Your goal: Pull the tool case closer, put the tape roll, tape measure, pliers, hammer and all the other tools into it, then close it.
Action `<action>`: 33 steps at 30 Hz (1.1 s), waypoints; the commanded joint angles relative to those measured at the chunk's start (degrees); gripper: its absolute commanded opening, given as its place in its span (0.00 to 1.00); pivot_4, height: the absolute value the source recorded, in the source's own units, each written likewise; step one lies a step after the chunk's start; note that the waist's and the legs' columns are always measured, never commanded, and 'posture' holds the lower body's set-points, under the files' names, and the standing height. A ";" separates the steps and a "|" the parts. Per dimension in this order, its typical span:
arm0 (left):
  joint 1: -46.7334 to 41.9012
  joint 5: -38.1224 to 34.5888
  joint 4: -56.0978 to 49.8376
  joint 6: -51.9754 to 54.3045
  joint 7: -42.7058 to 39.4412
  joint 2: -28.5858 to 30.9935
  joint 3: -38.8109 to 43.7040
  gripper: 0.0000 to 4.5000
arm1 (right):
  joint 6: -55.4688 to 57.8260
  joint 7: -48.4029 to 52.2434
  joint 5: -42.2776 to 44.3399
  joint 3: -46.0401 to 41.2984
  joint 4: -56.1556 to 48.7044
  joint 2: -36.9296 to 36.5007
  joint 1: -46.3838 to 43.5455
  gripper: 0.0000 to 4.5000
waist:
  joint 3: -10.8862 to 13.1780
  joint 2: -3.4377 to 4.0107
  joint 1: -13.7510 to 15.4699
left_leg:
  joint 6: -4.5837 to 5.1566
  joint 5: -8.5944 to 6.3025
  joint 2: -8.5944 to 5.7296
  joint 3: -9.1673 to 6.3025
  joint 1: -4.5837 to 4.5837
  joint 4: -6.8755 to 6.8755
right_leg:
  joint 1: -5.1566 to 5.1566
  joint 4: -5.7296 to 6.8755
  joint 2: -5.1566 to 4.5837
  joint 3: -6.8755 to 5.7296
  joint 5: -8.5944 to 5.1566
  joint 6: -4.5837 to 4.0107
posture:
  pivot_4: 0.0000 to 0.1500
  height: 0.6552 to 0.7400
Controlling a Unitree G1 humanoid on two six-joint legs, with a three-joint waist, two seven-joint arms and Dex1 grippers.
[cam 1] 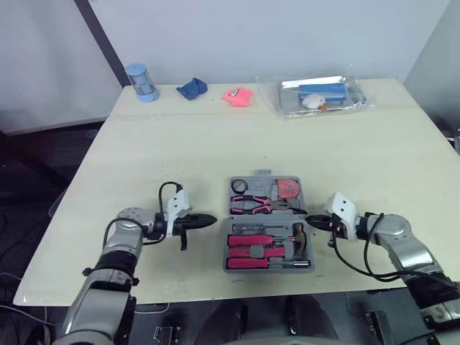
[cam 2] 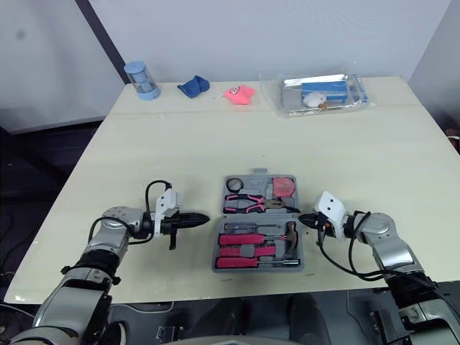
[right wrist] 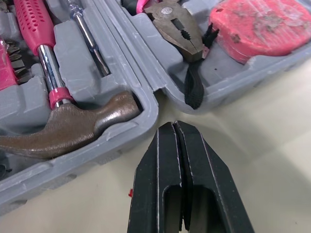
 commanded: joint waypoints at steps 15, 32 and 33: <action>-2.74 2.52 4.59 -2.55 -2.85 -3.09 -1.05 0.00 | -0.97 0.37 -1.26 0.46 0.55 1.39 -2.19 0.00 | -0.02 0.00 0.01 | 0.00 0.00 -0.02 -0.01 0.00 0.03 | 0.01 0.03 -0.01 0.00 0.00 0.01 | 1.00 1.00; -3.97 3.81 6.30 -3.39 -1.84 -6.29 -1.72 0.00 | -1.07 1.79 -2.06 1.36 1.42 2.28 -3.55 0.00 | -0.12 0.05 0.02 | 0.01 0.00 -0.04 -0.01 0.01 0.05 | 0.02 0.05 -0.02 0.00 0.01 0.01 | 1.00 1.00; -3.92 3.72 6.02 -3.24 -1.89 -6.49 -1.74 0.00 | -0.96 2.04 -2.03 1.38 1.38 2.29 -3.55 0.00 | -0.12 0.05 0.01 | 0.01 0.00 -0.04 -0.01 0.01 0.05 | 0.02 0.05 -0.02 0.00 0.01 0.01 | 1.00 1.00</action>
